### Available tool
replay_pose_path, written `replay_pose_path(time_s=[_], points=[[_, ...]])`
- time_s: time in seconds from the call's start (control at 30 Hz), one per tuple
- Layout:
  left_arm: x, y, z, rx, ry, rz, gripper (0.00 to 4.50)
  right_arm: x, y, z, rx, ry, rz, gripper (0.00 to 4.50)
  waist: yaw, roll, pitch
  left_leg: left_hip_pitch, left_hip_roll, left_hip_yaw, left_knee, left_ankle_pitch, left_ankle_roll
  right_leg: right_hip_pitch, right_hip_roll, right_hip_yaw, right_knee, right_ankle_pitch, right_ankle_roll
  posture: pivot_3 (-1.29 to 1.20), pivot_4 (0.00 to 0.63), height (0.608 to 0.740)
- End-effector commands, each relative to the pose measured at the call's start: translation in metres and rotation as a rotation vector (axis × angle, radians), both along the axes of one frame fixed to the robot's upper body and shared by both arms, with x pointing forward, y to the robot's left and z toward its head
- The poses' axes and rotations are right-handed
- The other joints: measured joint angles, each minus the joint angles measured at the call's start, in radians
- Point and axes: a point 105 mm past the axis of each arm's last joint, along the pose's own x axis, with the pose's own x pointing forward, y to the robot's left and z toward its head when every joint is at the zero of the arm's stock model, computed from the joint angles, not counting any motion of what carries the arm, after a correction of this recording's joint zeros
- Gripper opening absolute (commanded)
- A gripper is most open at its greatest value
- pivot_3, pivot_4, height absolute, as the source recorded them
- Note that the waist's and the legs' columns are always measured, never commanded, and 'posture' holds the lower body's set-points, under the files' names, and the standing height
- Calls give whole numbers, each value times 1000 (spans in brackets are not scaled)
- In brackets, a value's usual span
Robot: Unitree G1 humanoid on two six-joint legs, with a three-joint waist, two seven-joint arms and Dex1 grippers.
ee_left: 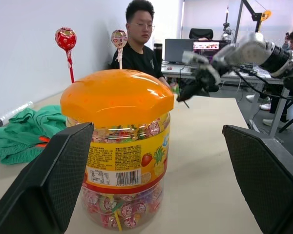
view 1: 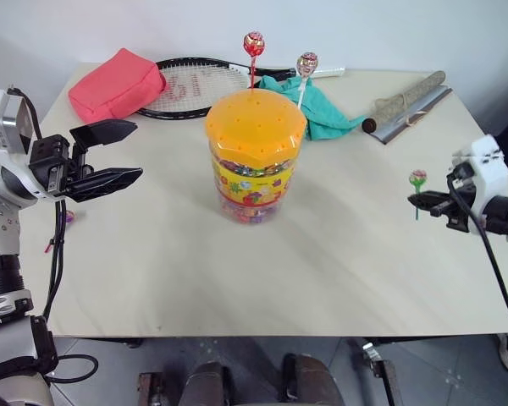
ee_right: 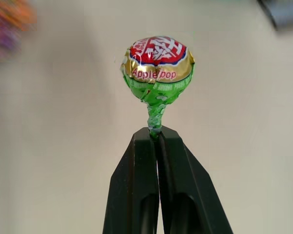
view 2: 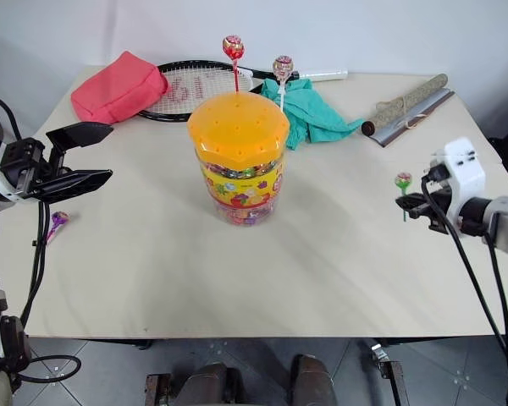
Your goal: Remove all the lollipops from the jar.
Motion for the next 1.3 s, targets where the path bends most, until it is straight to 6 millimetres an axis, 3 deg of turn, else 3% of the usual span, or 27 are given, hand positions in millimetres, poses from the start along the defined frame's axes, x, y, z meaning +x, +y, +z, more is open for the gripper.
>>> replay_pose_path(time_s=[0.03, 0.13, 0.27, 0.37, 0.57, 0.67, 0.73, 0.97, 1.1, 1.3], points=[[-6, 3, 9, 8, -39, 9, 4500, 7, -26, -25, -28, 29, -144, 29, 1, 0, 0, 0, 0, 0, 0, 0, 0, 0, 0, 0, 0, 0, 0, 0, 150, 740], [-6, 1, 9, 7, -40, 2, 4500, 10, -39, -51, -52, 76, -203, 29, 4, 0, 0, 0, 0, 0, 0, 0, 0, 0, 0, 0, 0, 0, 0, 0, 150, 740], [-5, -1, 9, 5, -41, -4, 4500, 12, -46, -66, -22, 104, -247, 29, 11, 1, 0, 0, 0, 0, 0, 0, 0, 0, 0, 0, 0, 0, 0, 0, 150, 740], [-6, -1, 8, 9, -38, -7, 4500, 10, -42, -62, -5, 79, -224, 694, 14, 1, 0, 0, 0, -1, 1, 0, 0, 0, 0, 0, 0, 0, 0, 0, 150, 740], [-5, -3, 9, 7, -34, -19, 4500, -1, -34, -40, 13, -4, -169, 2709, 10, 1, 0, 0, 0, 0, 0, 0, 0, 0, 0, 1, 0, 0, 0, 0, 150, 740], [-4, -4, 9, 6, -32, -25, 4500, -12, -29, -25, 21, -50, -129, 3751, 11, 1, 1, 0, 0, 0, 0, 0, 0, 0, 0, 1, 0, 0, 0, 0, 150, 740], [-2, -4, 11, 7, -32, -26, 4500, -26, -18, -4, 42, -119, -58, 4433, 16, 1, 1, 0, 0, 0, 0, 0, 0, 0, 0, 1, 0, 0, 0, 0, 150, 740], [3, -7, 14, 5, -36, -49, 4500, -56, 22, 56, 96, -300, 164, 4477, 17, 1, 1, 1, 0, 0, 1, 0, 0, 1, 1, 1, -1, 0, 0, 0, 150, 740], [4, -8, 15, -1, -45, -61, 4500, -53, 48, 90, 108, -419, 275, 4477, 12, 1, 1, 1, 0, 0, 1, 0, 0, 1, 1, 1, -1, 0, 0, 0, 150, 740], [3, -5, 19, -2, -64, -41, 4500, -36, 80, 122, 172, -523, 395, 4477, 9, 1, 1, 1, 0, 0, 0, 0, 0, 1, 1, 1, -1, 0, 0, 0, 150, 740]])
